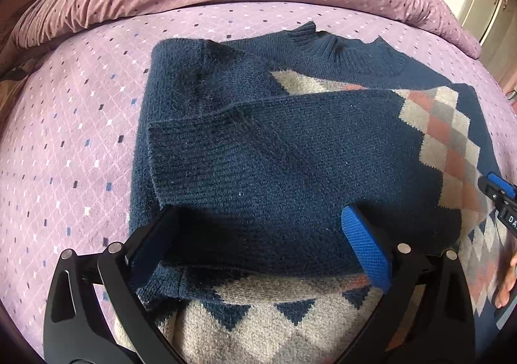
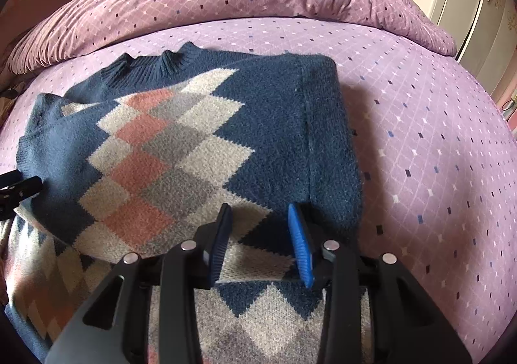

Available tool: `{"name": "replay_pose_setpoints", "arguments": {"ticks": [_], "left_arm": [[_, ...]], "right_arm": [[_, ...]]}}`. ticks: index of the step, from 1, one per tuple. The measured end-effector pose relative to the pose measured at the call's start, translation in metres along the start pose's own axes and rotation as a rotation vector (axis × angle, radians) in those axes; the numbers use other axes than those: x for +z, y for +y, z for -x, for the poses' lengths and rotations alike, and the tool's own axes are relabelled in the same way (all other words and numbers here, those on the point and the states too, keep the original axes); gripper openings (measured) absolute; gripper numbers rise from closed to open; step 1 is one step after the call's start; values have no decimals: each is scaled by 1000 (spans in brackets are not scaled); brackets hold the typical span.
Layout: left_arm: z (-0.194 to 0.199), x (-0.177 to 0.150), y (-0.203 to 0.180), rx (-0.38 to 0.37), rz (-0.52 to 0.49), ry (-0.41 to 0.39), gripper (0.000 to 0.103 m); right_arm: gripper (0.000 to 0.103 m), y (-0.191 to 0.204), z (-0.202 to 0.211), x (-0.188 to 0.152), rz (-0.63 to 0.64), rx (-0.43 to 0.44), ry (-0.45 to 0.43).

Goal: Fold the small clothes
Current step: 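Move the left gripper to the hem of the folded navy sweater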

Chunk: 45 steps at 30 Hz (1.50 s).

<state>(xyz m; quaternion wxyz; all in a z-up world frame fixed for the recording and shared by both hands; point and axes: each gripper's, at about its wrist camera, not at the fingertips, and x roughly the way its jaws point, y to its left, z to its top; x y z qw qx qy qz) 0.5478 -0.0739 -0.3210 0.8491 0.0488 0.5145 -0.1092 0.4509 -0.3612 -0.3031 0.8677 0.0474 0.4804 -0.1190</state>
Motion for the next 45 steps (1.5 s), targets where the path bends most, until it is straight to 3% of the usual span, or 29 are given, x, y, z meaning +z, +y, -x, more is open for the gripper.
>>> {"name": "replay_pose_setpoints", "arguments": {"ticks": [1, 4, 7, 8, 10, 13, 23, 28, 45], "left_arm": [[3, 0, -1, 8, 0, 2, 100], [16, -4, -1, 7, 6, -6, 100], [33, -14, 4, 18, 21, -6, 100], [42, -19, 6, 25, 23, -6, 100], [55, -27, 10, 23, 23, -10, 100], [80, -50, 17, -18, 18, -23, 100], [128, -134, 20, 50, -15, -41, 100], [142, -159, 27, -14, 27, -30, 100], [175, -234, 37, -3, 13, -6, 100]], "right_arm": [[39, -1, 4, 1, -6, 11, -4], [57, -3, 26, 0, -22, 30, -48], [62, 0, 52, -6, -6, 16, -88], [70, 1, 60, -9, -2, 11, -97], [76, 1, 78, -18, -1, 6, -121], [76, -1, 93, -37, -27, 34, -101], [76, 7, 121, -104, -15, -10, -72], [76, 7, 145, -128, -5, -34, -91], [76, 7, 192, -189, 36, -29, -57]]}}
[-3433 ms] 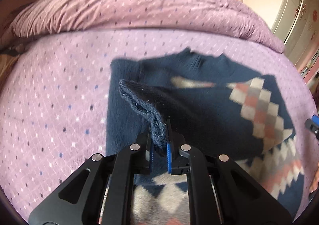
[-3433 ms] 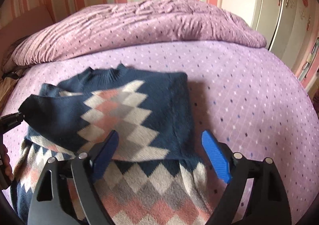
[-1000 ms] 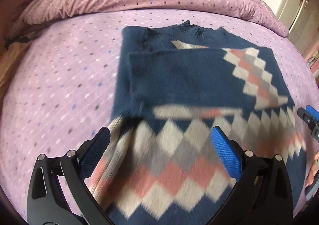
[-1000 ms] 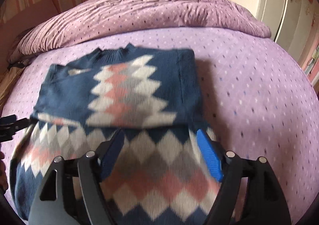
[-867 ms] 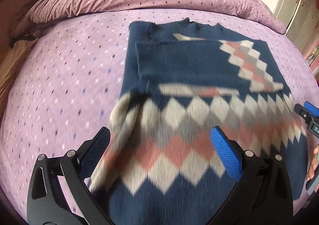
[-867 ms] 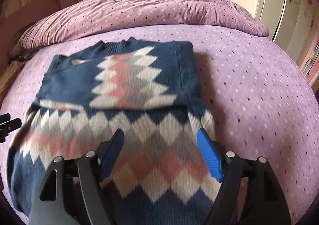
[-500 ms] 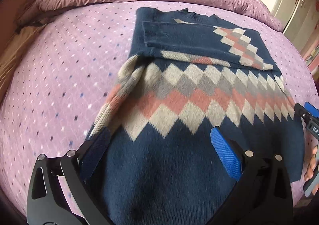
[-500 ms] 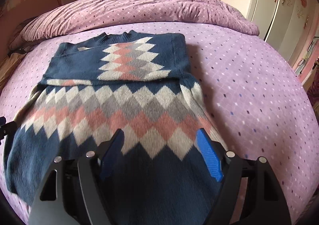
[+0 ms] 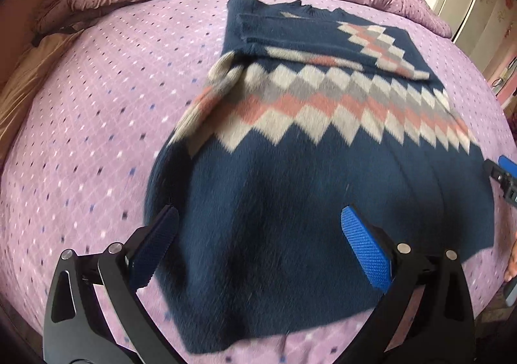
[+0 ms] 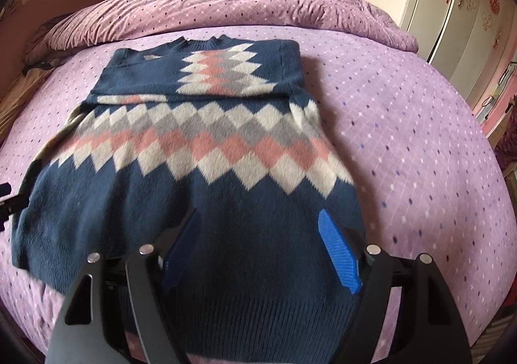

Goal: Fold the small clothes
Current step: 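Move the left gripper to the hem of the folded navy sweater, then close the left gripper on the sweater hem and lift it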

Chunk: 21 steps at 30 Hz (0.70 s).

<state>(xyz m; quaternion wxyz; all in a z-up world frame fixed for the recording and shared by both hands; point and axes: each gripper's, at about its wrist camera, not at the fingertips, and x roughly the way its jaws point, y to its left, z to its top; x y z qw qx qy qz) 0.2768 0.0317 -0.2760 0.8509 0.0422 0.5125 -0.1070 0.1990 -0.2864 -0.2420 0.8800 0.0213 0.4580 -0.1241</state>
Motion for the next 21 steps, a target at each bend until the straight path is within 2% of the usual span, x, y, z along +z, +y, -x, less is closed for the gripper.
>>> {"name": "replay_pose_setpoints", "arguments": {"ticks": [6, 13, 17, 19, 21], "left_arm": [[10, -37, 19, 20, 37, 31, 100], [5, -77, 52, -7, 220, 69, 100], [-4, -91, 58, -69, 296, 97, 99], [-8, -93, 58, -133, 340, 104, 98], [-11, -94, 56, -158, 352, 111, 93]], "right_arm": [[76, 1, 5, -11, 8, -4, 15], [76, -2, 7, -12, 11, -10, 22], [76, -1, 8, -9, 26, -9, 18], [76, -1, 8, -7, 34, -13, 13], [76, -2, 8, -6, 34, -15, 14]]}}
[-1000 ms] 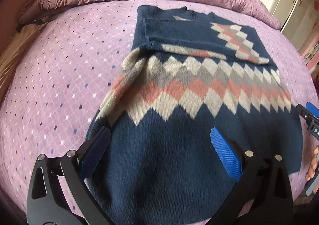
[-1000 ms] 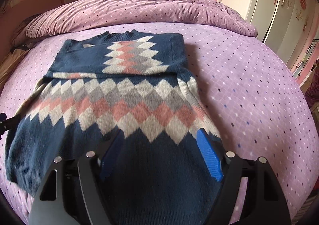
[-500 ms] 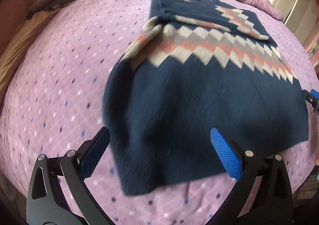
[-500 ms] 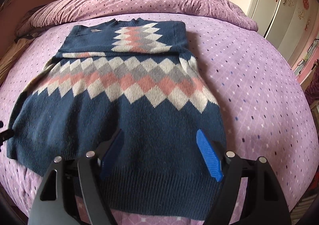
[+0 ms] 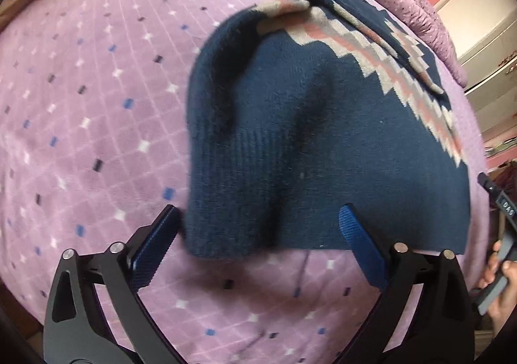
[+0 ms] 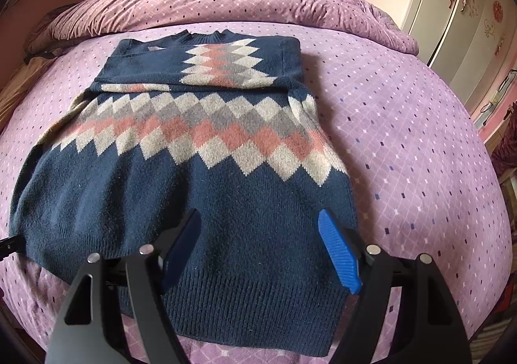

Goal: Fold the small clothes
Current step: 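Close the left gripper on the sweater hem and lift it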

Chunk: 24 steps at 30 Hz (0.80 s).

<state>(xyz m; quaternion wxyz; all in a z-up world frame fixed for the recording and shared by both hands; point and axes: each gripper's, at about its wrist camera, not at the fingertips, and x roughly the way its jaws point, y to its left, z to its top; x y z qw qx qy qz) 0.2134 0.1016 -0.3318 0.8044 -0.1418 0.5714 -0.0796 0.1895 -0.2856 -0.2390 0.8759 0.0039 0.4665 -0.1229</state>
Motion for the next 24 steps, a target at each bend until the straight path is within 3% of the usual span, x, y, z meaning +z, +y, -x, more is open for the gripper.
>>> {"name": "replay_pose_setpoints", "arguments": {"ticks": [3, 6, 7, 8, 13, 24], "left_arm": [[1, -1, -1, 3, 5, 6, 76], [2, 1, 5, 0, 38, 16, 46], [3, 1, 10, -7, 56, 23, 28], [4, 3, 13, -9, 61, 26, 22], [4, 10, 0, 35, -23, 49, 11], [2, 17, -7, 66, -52, 62, 10]], "right_arm": [[76, -2, -1, 0, -6, -2, 3], [76, -2, -2, -2, -6, -6, 4], [76, -3, -2, -3, -7, -7, 5], [76, -3, -2, -4, -10, -8, 7], [76, -15, 2, -15, -45, -24, 31], [76, -61, 12, -61, -127, -85, 142]]}}
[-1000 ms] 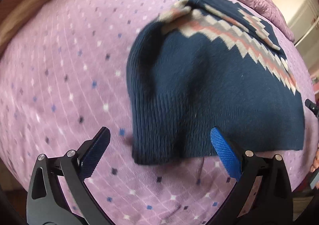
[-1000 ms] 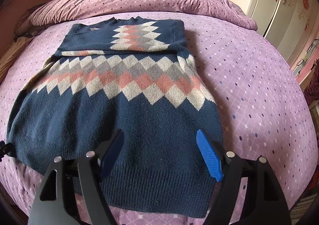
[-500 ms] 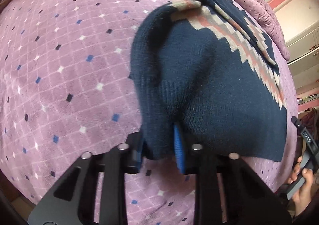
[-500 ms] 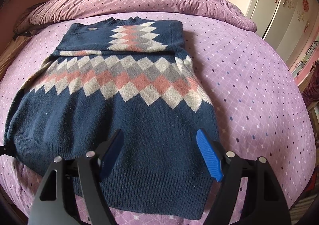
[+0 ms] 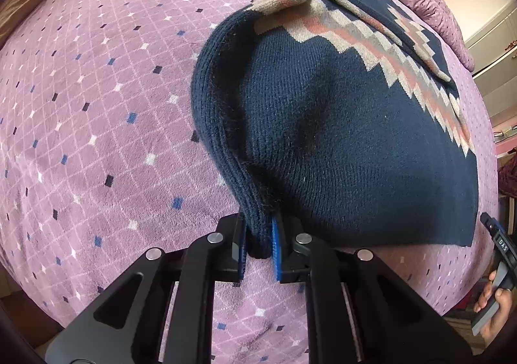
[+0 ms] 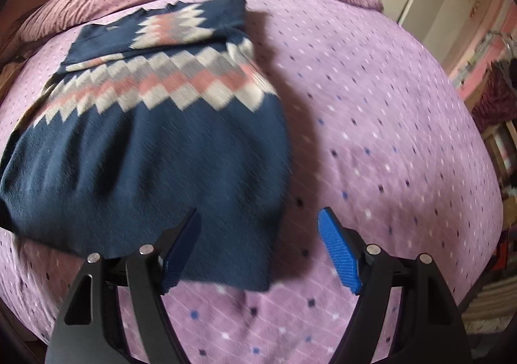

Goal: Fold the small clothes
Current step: 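Close the left gripper on the sweater hem and lift it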

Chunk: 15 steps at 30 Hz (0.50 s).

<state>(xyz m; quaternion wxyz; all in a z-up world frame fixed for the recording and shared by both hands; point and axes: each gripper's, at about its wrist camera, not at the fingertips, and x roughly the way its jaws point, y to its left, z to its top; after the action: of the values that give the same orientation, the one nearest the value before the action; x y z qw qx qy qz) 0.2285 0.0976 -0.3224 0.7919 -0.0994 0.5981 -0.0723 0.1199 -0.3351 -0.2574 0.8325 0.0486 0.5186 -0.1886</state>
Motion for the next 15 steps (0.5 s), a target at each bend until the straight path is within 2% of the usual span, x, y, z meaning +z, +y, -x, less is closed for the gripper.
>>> {"name": "replay_pose_setpoints", "arguments": {"ticks": [15], "left_arm": [[-3, 1, -5, 41, -30, 9, 10]], "right_arm": [[75, -6, -22, -19, -113, 102, 97]]}}
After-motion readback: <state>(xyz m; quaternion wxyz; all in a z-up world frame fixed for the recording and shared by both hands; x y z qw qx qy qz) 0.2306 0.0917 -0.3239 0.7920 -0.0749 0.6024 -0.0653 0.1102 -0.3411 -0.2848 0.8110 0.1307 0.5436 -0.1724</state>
